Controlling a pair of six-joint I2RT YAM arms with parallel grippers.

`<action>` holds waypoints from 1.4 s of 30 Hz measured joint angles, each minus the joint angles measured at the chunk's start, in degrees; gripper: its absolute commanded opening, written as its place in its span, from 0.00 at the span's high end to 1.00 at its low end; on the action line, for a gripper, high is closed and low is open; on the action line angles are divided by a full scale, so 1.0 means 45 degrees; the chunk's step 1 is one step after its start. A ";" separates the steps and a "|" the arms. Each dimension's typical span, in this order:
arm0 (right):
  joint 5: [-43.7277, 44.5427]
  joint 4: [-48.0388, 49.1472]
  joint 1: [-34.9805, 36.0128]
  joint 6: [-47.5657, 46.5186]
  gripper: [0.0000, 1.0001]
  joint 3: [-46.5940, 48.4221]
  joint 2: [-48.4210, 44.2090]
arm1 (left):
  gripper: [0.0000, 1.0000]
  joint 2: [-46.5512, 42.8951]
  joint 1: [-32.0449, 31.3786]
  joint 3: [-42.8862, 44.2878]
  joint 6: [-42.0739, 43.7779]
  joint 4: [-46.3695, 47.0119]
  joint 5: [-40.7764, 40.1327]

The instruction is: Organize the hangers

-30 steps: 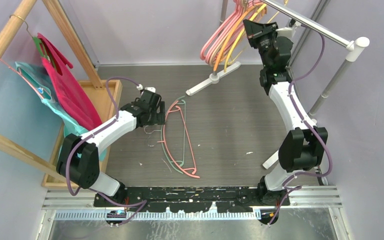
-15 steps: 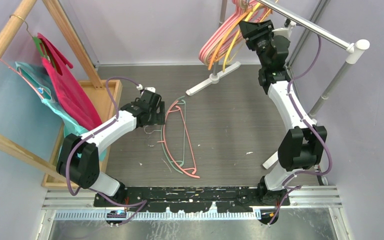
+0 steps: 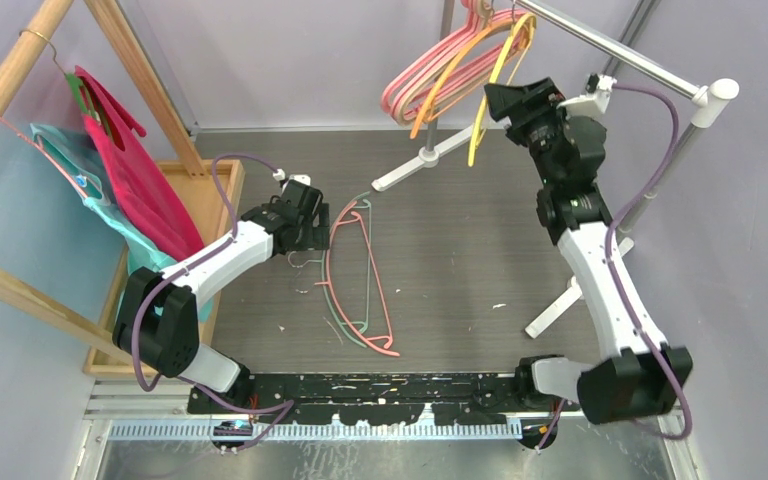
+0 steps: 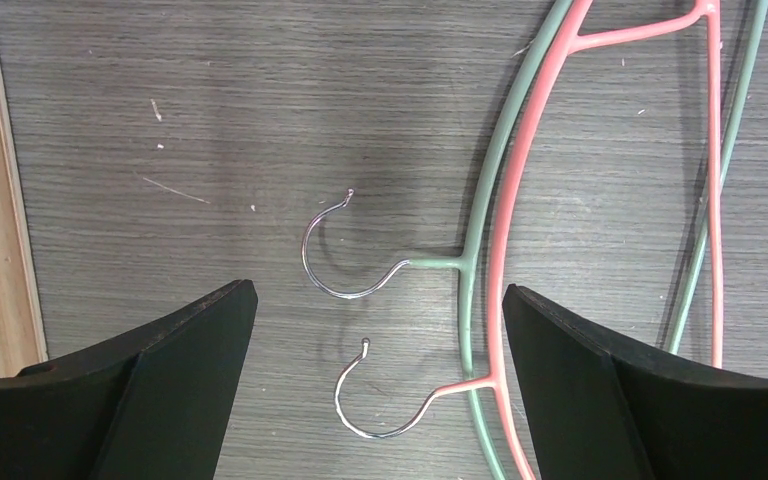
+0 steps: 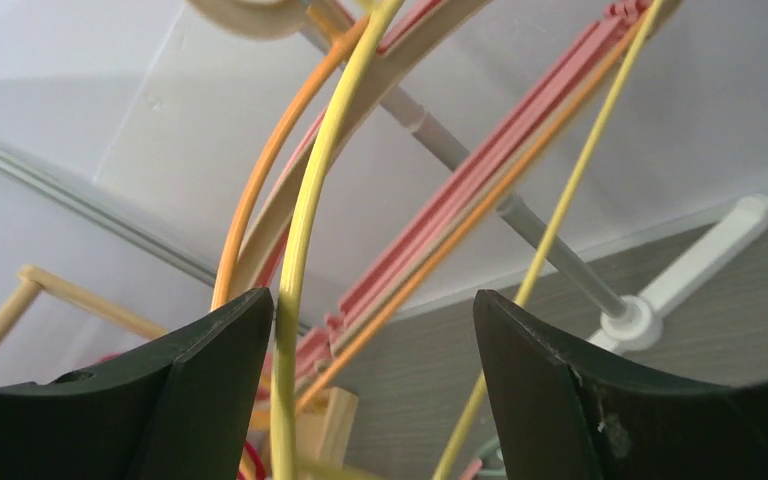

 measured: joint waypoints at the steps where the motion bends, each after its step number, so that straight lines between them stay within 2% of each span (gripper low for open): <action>1: 0.0083 -0.0359 0.0112 -0.0379 0.20 -0.0301 -0.0534 | 0.02 0.0000 0.0000 0.0000 0.0000 -0.0005 -0.0019; 10: 0.1452 -0.3682 0.2628 -0.3385 0.22 -0.2987 -0.4677 | 0.02 0.0000 0.0000 0.0000 0.0000 -0.0146 -0.0117; 13: 0.1938 -0.4707 0.3730 -0.3973 0.24 -0.3555 -0.5076 | 0.02 0.0000 0.0000 0.0000 -0.0010 -0.0155 -0.0146; 18: 0.2710 -0.5984 0.6460 -0.4435 0.26 -0.4818 -0.4809 | 0.02 0.0063 0.0102 0.0000 -0.0121 -0.0189 -0.0083; 22: 0.3453 -0.6377 0.9486 -0.4721 0.26 -0.5153 -0.3104 | 0.02 0.0170 0.0894 0.0000 -0.0452 -0.0175 0.0593; 27: 0.3347 -0.5736 1.1589 -0.5183 0.30 -0.4595 0.0204 | 0.02 0.0165 0.2132 0.0000 -0.0787 -0.0180 0.0923; 35: 0.2001 -0.4235 1.2050 -0.5508 0.35 -0.3070 0.4420 | 0.02 -0.0015 0.3167 -0.0005 -0.1117 -0.0573 0.1219; 42: 0.1239 -0.3604 1.2148 -0.5717 0.44 -0.1710 0.6217 | 0.02 -0.0617 0.3648 -0.0233 -0.1622 -0.0515 0.1307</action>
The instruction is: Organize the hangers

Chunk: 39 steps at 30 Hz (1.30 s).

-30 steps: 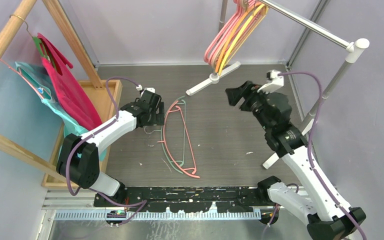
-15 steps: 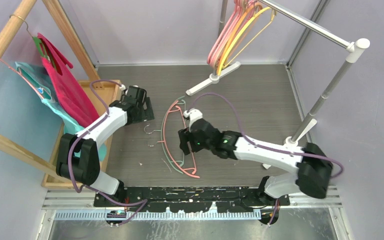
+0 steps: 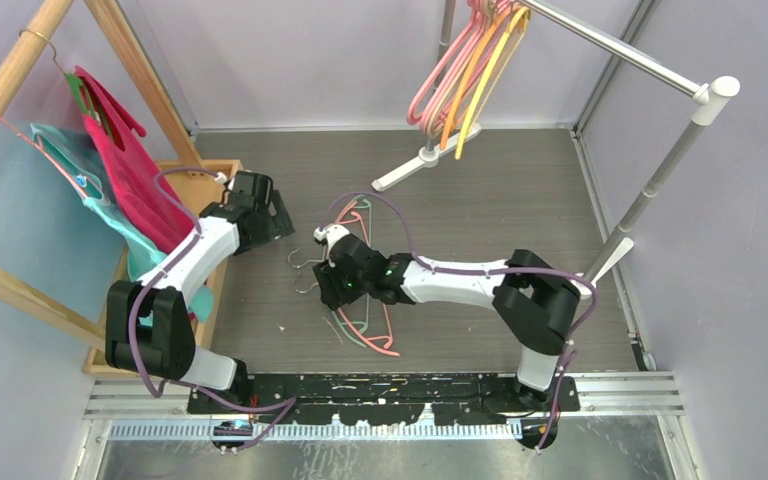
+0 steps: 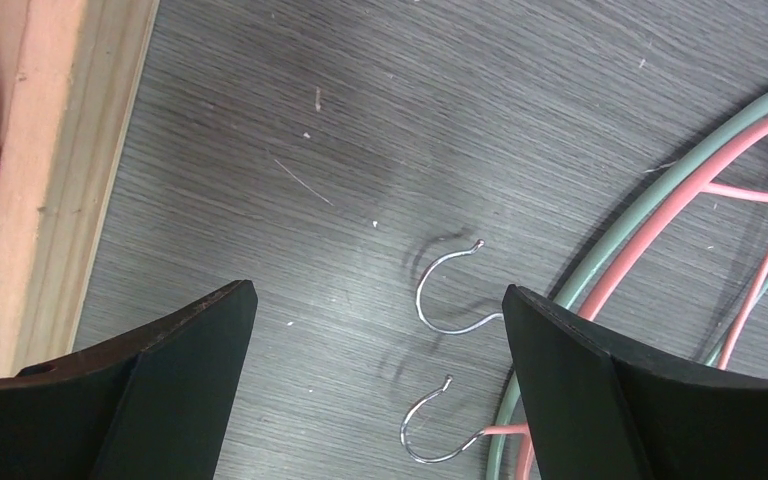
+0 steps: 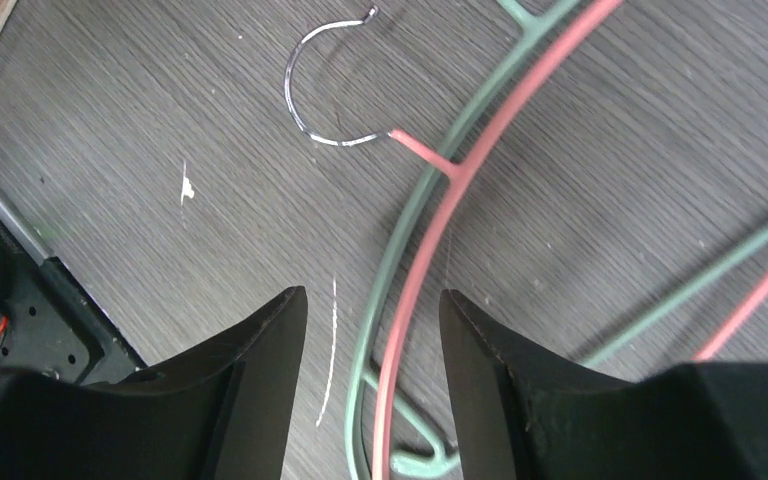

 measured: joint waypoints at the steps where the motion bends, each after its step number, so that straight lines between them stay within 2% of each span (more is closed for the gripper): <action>1: -0.0087 0.0068 0.0005 -0.0034 0.45 0.0257 0.0330 | 0.02 0.0000 0.0000 -0.0005 -0.0068 0.0010 0.0019; 8: -0.0287 0.0223 0.0015 -0.0063 0.48 0.0510 0.1428 | 0.02 0.0000 -0.0005 -0.0102 -0.0204 0.0107 0.0126; 21: -0.0539 0.0690 0.0010 0.0432 0.60 -0.0257 0.1627 | 0.02 -0.0204 -0.0005 -0.0631 -0.0243 0.0267 0.0330; 24: -0.0588 0.0937 0.0015 0.0578 0.70 -0.0369 0.1642 | 0.02 -0.0311 -0.0005 -0.0651 -0.0253 0.0301 0.0335; 28: -0.0612 0.1209 0.0044 0.0816 0.95 -0.0457 0.1642 | 0.02 -0.0364 -0.0005 -0.0695 -0.0253 0.0340 0.0335; 29: -0.0573 0.1214 0.0049 0.0845 0.98 -0.0461 0.1622 | 0.02 -0.0389 -0.0005 -0.0724 -0.0253 0.0359 0.0335; 35: 0.0223 0.1069 0.0170 0.1132 0.99 -0.0860 0.1083 | 0.02 -0.0486 -0.0005 -0.0855 -0.0272 0.0476 0.0335; 39: 0.1127 0.0656 0.0185 0.0952 0.99 -0.1583 -0.0238 | 0.02 -0.0612 -0.0005 -0.1093 -0.0457 0.0675 0.0335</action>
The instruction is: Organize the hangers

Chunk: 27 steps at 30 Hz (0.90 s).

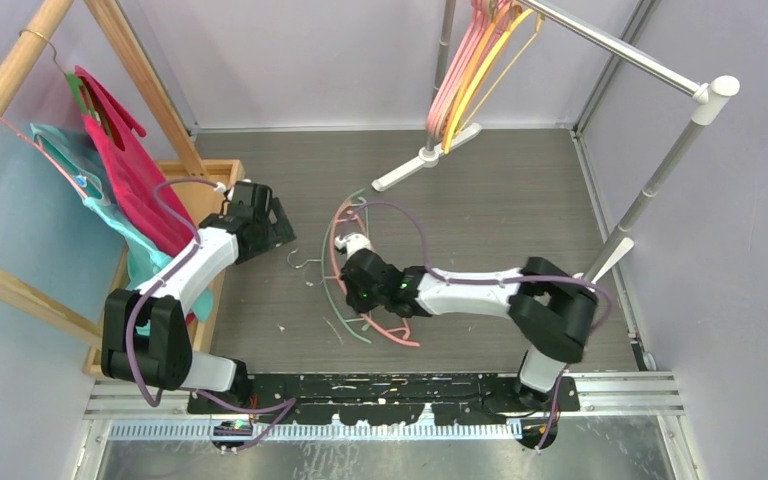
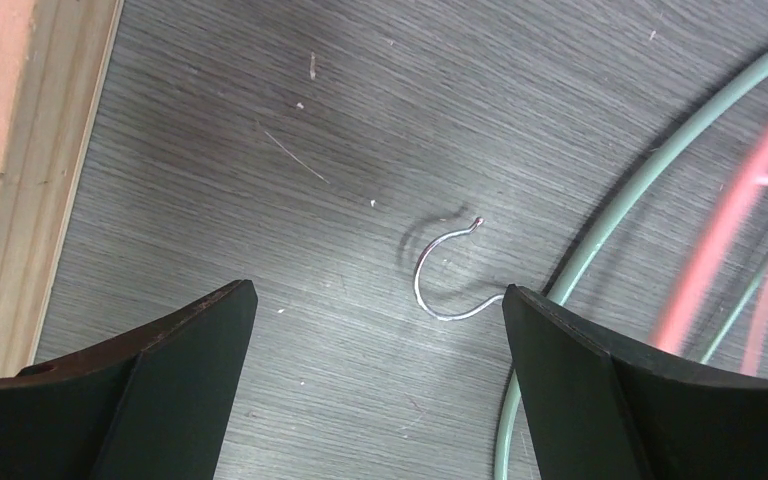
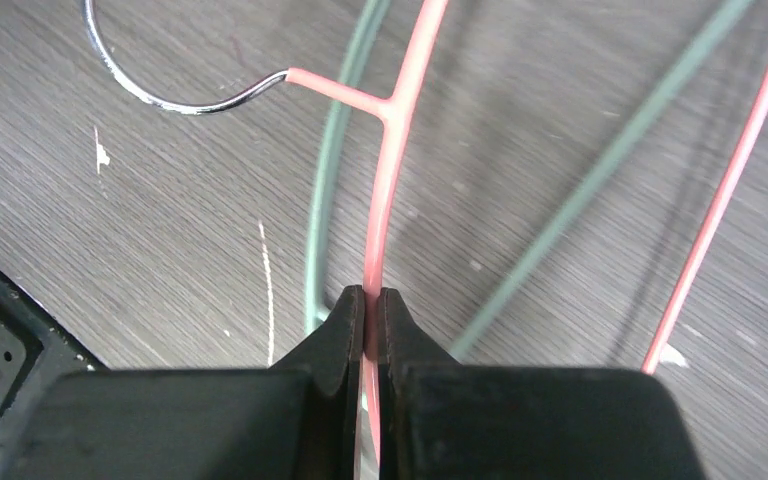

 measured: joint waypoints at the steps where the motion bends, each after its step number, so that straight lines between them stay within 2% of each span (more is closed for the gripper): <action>1: 0.0369 -0.0180 -0.0010 0.0034 0.99 -0.0262 -0.0646 | 0.02 -0.0015 0.0000 -0.0068 -0.0034 0.0029 0.0005; 14: 0.3803 -0.3147 -0.0952 0.1880 0.99 -0.3099 -0.9462 | 0.02 -0.0019 -0.0005 -0.0282 -0.0117 0.0219 0.0194; 16: 0.3993 -0.3648 -0.1360 0.2113 0.99 -0.3240 -1.0530 | 0.02 -0.0019 -0.0083 -0.0277 -0.0112 0.0248 0.0243; 18: 0.3895 -0.3881 -0.2419 0.2297 0.99 -0.3215 -1.1492 | 0.02 -0.0019 -0.0199 -0.0267 -0.0102 0.0262 0.0228; 23: 0.3157 -0.4318 -0.5372 0.2356 0.99 -0.1933 -1.1895 | 0.02 -0.0019 -0.0539 0.0034 -0.0034 0.0223 0.0214; 27: 0.2356 -0.4357 -0.6261 0.2259 0.99 -0.0719 -1.1550 | 0.02 -0.0019 -0.0607 0.0223 -0.0019 0.0228 0.0185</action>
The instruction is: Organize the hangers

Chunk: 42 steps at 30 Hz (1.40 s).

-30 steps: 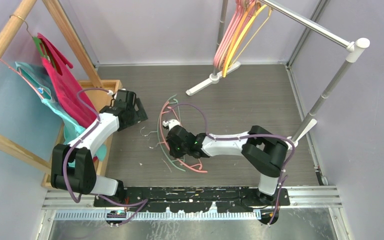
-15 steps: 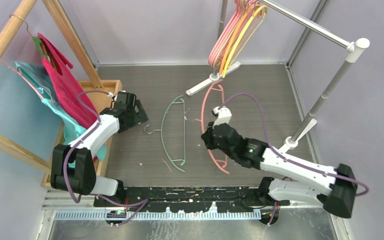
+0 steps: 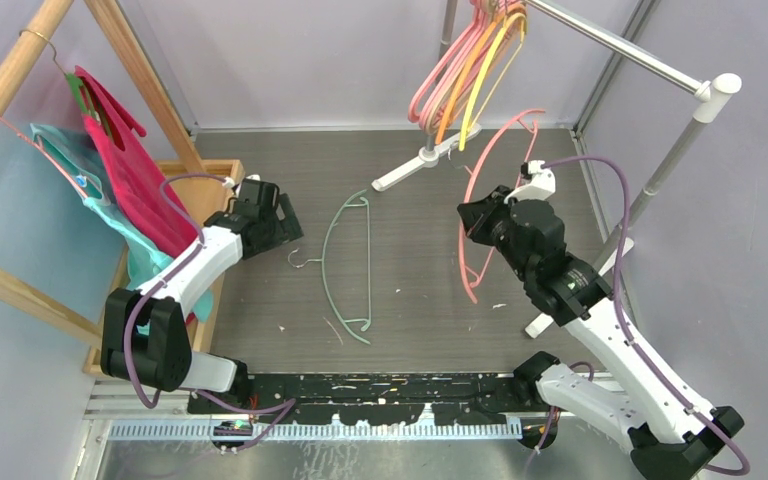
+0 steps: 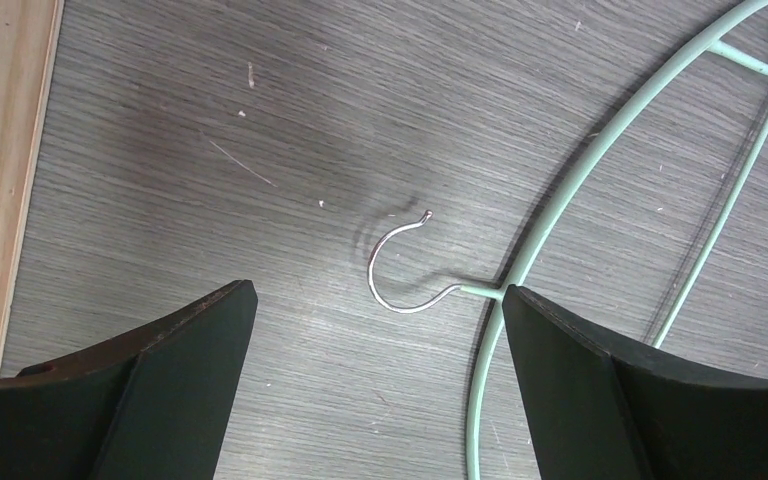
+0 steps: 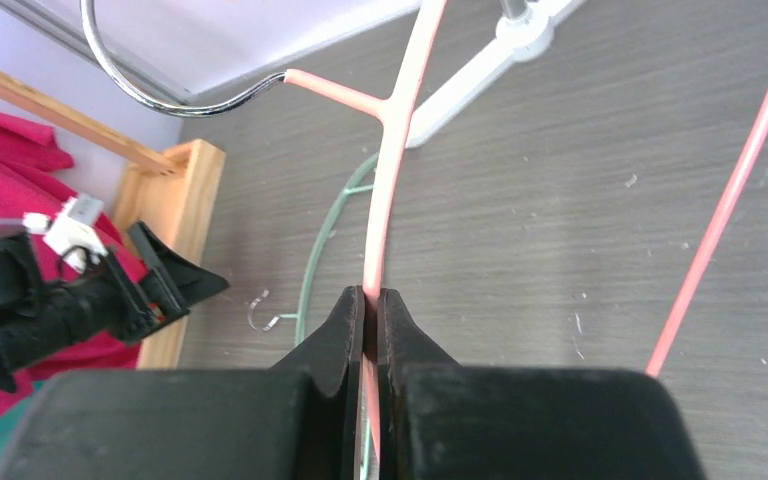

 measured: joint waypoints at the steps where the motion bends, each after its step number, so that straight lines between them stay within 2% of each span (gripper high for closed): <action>1: -0.0160 0.0044 -0.0121 -0.0010 0.99 0.0209 0.0063 | 0.02 0.0000 0.0000 0.0015 0.0005 -0.0010 -0.0010; 12: -0.2001 0.0661 -0.0695 -0.0029 0.99 0.1428 0.0957 | 0.02 0.0000 0.0000 0.0175 0.0044 -0.0078 -0.0097; 24: -0.3274 0.0330 -0.0695 0.0117 0.99 -0.0165 0.0894 | 0.02 0.0000 0.0000 0.0175 0.0044 -0.0063 -0.0097; 36: -0.3507 -0.1175 -0.0695 0.0165 0.99 -0.0194 -0.1574 | 0.02 0.0034 -0.0029 0.0170 0.0044 -0.0058 -0.0107; 42: -0.2929 -0.2759 -0.0695 0.0005 0.99 0.0865 -0.2414 | 0.02 0.0034 -0.0194 0.0170 0.0034 -0.0063 -0.0204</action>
